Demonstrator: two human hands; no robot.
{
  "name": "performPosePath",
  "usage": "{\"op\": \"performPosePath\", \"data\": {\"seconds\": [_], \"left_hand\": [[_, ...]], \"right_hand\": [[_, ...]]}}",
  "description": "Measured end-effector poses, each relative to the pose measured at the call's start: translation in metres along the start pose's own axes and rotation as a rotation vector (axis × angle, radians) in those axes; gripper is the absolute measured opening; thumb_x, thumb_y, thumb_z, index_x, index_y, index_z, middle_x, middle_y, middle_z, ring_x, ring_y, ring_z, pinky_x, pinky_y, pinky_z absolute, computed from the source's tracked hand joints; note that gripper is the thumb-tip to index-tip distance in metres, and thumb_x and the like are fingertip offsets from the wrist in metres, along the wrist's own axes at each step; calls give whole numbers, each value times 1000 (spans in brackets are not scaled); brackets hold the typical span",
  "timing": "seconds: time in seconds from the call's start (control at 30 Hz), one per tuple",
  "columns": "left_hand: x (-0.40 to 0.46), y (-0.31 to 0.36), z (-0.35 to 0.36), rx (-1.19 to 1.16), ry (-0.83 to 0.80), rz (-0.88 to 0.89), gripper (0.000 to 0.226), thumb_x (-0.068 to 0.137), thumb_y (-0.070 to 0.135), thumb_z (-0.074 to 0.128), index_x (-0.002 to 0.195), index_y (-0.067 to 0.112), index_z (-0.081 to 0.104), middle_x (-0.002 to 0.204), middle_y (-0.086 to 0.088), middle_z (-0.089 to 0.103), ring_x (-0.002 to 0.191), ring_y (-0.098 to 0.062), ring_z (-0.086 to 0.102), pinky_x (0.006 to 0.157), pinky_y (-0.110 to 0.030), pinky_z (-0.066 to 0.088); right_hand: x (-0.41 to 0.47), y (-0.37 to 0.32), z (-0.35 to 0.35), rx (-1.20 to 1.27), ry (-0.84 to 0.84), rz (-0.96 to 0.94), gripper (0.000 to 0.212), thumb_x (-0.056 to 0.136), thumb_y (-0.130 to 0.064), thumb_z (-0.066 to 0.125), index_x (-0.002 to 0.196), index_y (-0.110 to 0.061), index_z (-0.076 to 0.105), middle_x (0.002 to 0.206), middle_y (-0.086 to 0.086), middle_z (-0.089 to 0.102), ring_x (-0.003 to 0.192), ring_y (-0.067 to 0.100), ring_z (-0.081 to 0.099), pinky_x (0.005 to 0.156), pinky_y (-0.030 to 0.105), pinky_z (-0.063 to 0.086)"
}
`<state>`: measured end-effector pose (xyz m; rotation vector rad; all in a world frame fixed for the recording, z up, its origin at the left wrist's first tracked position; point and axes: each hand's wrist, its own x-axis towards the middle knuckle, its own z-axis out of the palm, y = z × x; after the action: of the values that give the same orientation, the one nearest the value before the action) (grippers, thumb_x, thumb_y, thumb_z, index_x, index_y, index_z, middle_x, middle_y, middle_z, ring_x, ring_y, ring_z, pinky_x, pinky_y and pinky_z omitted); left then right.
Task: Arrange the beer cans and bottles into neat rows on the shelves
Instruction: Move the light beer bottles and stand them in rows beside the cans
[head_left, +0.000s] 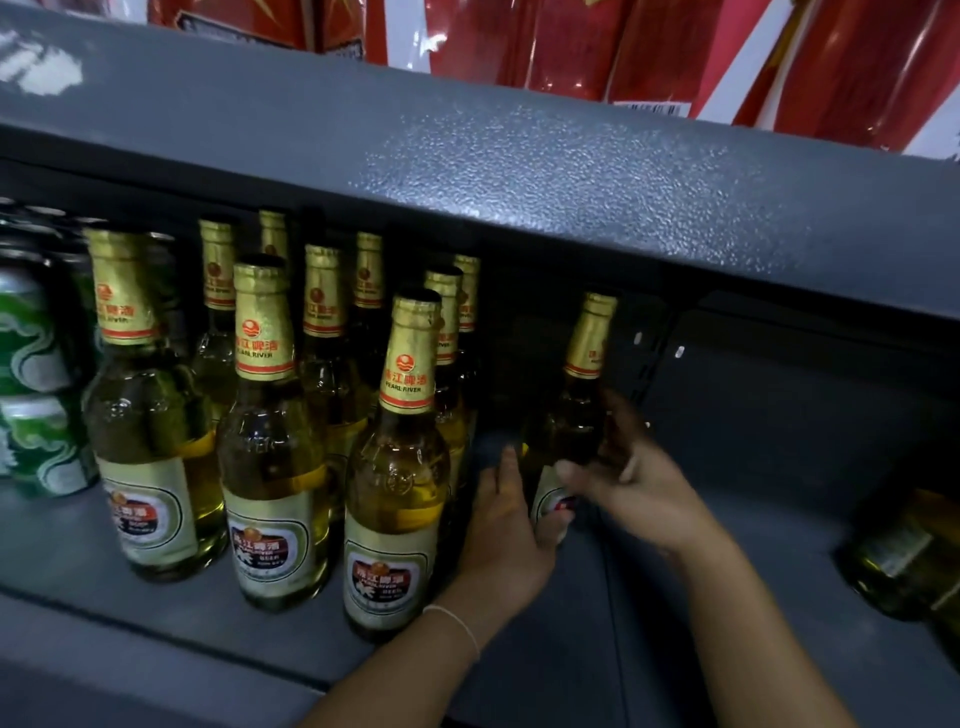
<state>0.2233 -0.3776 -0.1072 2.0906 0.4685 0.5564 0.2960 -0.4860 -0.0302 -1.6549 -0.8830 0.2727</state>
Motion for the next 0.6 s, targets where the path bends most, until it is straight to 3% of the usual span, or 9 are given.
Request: {"op": "performPosePath", "data": {"seconds": [0.1,0.17,0.3,0.4,0.5,0.6], "left_hand": [[2,-2,0,-38,-4,-21,85,95,33,57,155,17,-1,159,-3,16,145,-17,19,110,-17,12],[3,-2,0,-62,11,-41,84,95,30,57,155,16,-2,160,-3,19,145,-15,20,111,-17,13],[4,-5,2,-49,42,-68,79,97,27,54,154,11,1,159,-6,22,145,-17,22,114,-20,15],[5,-9,4,-31,37,-98,80,95,25,56,154,9,5,157,-9,23,145,-20,23,118,-27,19],[3,-9,5,-48,58,-130,79,92,18,59,154,10,11,154,-7,28,143,-19,27,118,-27,21],[2,-7,1,-205,107,-196,74,85,6,58,150,14,25,144,-3,45,135,-16,41,113,-29,31]], "right_hand": [[3,17,1,-7,15,-1,85,81,14,67,145,-29,31,113,-9,69,105,4,67,87,23,55],[8,22,5,-7,73,-13,82,81,13,68,143,-29,35,116,-9,67,105,2,66,87,22,55],[17,32,18,-72,183,-85,78,81,4,74,129,-46,39,118,-13,66,105,-1,66,83,17,54],[21,37,24,-141,246,-127,79,79,-8,79,134,-46,37,121,-14,64,107,-2,64,87,24,56],[24,44,27,-183,278,-128,76,77,-22,82,140,-36,42,124,-11,64,111,3,64,90,34,57],[25,52,32,-135,328,-84,68,74,-26,85,133,-25,52,117,-11,68,107,5,66,88,36,58]]}}
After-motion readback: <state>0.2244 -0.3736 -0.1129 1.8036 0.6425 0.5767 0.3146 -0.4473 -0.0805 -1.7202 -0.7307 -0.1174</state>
